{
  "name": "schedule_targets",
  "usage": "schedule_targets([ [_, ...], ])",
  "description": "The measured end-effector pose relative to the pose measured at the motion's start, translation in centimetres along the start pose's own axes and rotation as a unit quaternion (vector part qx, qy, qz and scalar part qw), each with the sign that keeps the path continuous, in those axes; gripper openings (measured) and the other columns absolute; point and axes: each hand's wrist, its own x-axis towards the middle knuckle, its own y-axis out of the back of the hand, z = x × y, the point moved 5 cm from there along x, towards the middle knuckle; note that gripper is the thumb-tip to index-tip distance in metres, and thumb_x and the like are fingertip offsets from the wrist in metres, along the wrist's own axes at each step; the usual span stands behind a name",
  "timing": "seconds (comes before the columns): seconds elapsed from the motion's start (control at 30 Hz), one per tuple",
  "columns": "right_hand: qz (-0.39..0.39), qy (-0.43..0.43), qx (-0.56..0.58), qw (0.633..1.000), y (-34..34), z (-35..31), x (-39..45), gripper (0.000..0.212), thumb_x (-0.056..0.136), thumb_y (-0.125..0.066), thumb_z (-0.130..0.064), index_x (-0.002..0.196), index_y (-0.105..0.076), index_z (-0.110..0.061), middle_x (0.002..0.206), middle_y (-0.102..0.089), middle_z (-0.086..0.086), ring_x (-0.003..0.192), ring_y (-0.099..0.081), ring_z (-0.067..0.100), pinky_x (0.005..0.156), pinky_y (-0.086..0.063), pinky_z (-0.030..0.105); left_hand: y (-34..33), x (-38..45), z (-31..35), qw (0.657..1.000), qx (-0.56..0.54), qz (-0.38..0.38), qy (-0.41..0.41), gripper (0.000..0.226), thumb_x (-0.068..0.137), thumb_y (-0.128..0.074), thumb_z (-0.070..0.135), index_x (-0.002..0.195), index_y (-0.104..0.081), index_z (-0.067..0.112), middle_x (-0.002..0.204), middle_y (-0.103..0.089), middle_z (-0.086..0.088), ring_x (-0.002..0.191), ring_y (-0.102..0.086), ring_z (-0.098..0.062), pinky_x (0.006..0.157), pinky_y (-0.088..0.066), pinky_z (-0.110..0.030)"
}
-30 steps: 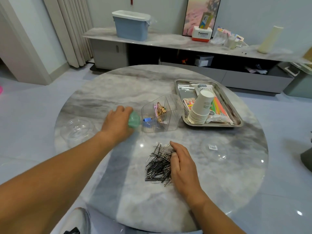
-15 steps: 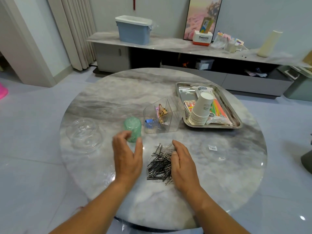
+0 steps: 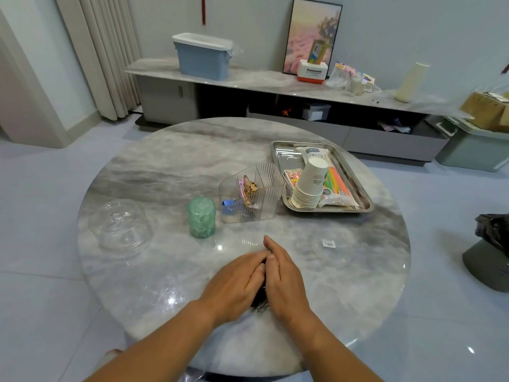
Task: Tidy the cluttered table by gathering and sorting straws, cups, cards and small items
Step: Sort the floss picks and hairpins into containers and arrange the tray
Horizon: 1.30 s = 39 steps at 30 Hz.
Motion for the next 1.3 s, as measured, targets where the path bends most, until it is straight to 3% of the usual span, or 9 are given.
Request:
schedule_targets([
  [0.23,-0.039,-0.041,0.048,0.997,2.9,-0.9,0.6,0.047,0.101,-0.043,-0.008,0.143,-0.055,-0.025,0.138,-0.060,-0.009,0.129,-0.052,-0.002,0.115,-0.038,0.025,2.3,-1.5,-0.9,0.985,-0.085,0.138,0.065,0.036,0.106,-0.042,0.042,0.142,-0.042,0.043,0.140,-0.050,0.023,0.131,-0.043,0.010,0.112,-0.041,-0.027],
  [0.37,-0.170,-0.052,-0.081,0.981,5.4,-0.6,1.4,0.048,0.087,-0.074,-0.018,0.132,-0.063,-0.030,0.127,-0.063,-0.008,0.119,-0.058,0.005,0.105,-0.047,0.026,3.0,-2.8,-2.1,0.996,-0.045,0.047,0.057,0.058,0.090,-0.056,0.070,0.142,-0.037,0.053,0.145,-0.043,0.029,0.135,-0.037,0.011,0.111,-0.036,-0.023],
  [0.5,-0.283,-0.030,-0.259,0.923,6.2,-0.4,1.2,0.087,0.064,-0.093,-0.043,0.140,-0.052,-0.038,0.132,-0.046,-0.007,0.122,-0.049,0.009,0.103,-0.044,0.028,2.6,-3.4,-2.1,0.995,0.073,-0.073,-0.003,0.091,0.071,-0.064,0.086,0.147,-0.020,0.063,0.157,-0.022,0.031,0.144,-0.021,0.009,0.116,-0.026,-0.023],
  [0.6,-0.289,0.005,-0.322,0.902,5.3,-0.5,0.6,0.108,0.059,-0.094,-0.048,0.150,-0.036,-0.041,0.140,-0.038,-0.003,0.131,-0.038,0.018,0.114,-0.037,0.037,2.5,-3.1,-2.3,0.995,0.087,-0.038,0.009,0.085,0.076,-0.061,0.082,0.148,-0.024,0.057,0.158,-0.022,0.028,0.143,-0.021,0.008,0.116,-0.026,-0.024],
  [0.77,-0.242,0.000,-0.304,0.922,4.2,-0.6,0.5,0.117,0.060,-0.089,-0.061,0.156,-0.026,-0.041,0.150,-0.029,-0.003,0.143,-0.028,0.020,0.118,-0.033,0.039,2.7,-3.3,-3.1,0.997,0.052,0.042,0.037,0.070,0.085,-0.068,0.062,0.146,-0.040,0.043,0.152,-0.038,0.019,0.140,-0.031,0.002,0.115,-0.033,-0.025],
  [0.93,-0.225,0.010,-0.324,0.919,2.9,-1.0,1.3,0.084,0.068,-0.087,-0.053,0.142,-0.048,-0.043,0.141,-0.036,-0.002,0.133,-0.037,0.019,0.113,-0.038,0.039,3.8,-2.6,-3.2,0.993,0.038,0.077,0.078,0.057,0.076,-0.085,0.045,0.126,-0.061,0.032,0.126,-0.048,0.018,0.121,-0.045,-0.006,0.104,-0.039,-0.027],
  [1.1,-0.173,-0.010,-0.283,0.943,4.3,-0.5,3.0,0.030,0.081,-0.083,-0.029,0.109,-0.072,-0.032,0.096,-0.059,-0.009,0.093,-0.059,0.014,0.079,-0.047,0.027,4.8,-1.2,-2.6,0.991,0.066,0.016,0.111,0.023,0.079,-0.085,0.038,0.096,-0.068,0.038,0.105,-0.053,0.017,0.106,-0.051,-0.009,0.092,-0.046,-0.028],
  [1.17,-0.163,-0.015,-0.295,0.941,5.1,-0.3,3.3,0.019,0.085,-0.080,-0.026,0.102,-0.074,-0.030,0.087,-0.060,-0.012,0.090,-0.061,0.015,0.076,-0.049,0.029,5.1,-0.8,-2.5,0.990,0.058,0.011,0.125,0.015,0.082,-0.084,0.032,0.091,-0.071,0.033,0.101,-0.057,0.012,0.100,-0.056,-0.011,0.089,-0.049,-0.031],
  [1.3,-0.136,0.037,-0.358,0.923,5.7,-0.7,3.2,0.032,0.091,-0.069,-0.030,0.123,-0.067,-0.031,0.127,-0.056,-0.001,0.119,-0.055,0.022,0.100,-0.048,0.039,5.9,-0.8,-2.8,0.989,0.014,0.034,0.140,0.005,0.085,-0.081,0.024,0.086,-0.077,0.024,0.087,-0.066,0.008,0.081,-0.063,-0.008,0.081,-0.055,-0.038],
])
